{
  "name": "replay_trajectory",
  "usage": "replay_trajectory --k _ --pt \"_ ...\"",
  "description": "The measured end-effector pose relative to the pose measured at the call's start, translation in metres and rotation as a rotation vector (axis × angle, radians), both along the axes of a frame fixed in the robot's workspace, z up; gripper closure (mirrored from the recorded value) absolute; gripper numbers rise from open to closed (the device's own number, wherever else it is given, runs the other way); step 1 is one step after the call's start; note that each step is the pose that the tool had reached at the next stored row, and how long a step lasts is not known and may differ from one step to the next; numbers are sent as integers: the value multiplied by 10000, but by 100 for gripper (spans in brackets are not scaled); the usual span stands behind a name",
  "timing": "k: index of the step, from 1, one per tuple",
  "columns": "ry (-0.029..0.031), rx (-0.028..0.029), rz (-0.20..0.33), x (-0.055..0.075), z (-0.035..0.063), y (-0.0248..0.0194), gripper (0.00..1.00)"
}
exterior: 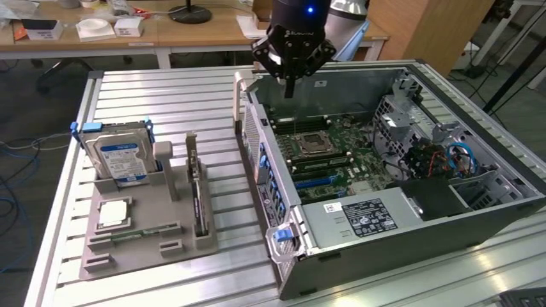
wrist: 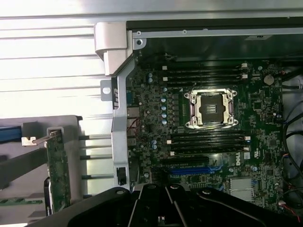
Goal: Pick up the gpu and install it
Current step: 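Reach for the gpu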
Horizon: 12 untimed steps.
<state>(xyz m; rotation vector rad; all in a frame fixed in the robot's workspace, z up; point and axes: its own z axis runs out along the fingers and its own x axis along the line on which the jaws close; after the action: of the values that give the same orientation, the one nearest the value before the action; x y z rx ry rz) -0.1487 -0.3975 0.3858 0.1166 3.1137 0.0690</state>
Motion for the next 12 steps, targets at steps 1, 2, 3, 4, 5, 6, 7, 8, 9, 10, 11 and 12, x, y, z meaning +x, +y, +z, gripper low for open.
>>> replay_trajectory --k 1,2,3,4,5,6,7,8,9,10,11,12 --pt "0 0 0 -4 -1 0 89" --pt "0 0 0 -9 -2 0 89" --pt "0 -1 0 -13 -4 0 89" --pt "0 0 0 -18 -5 0 89" --pt "1 -1 0 -22 -6 0 89" --pt "1 -1 1 -26 -8 0 89" --pt "1 -1 0 -30 -9 1 89" --pt "1 -1 0 -35 -10 1 89" --pt "0 0 1 -39 -12 1 89" --pt "0 0 1 -43 -13 1 89" --pt "0 -1 0 -48 -15 1 89" --pt "1 -1 1 -53 -16 1 89"
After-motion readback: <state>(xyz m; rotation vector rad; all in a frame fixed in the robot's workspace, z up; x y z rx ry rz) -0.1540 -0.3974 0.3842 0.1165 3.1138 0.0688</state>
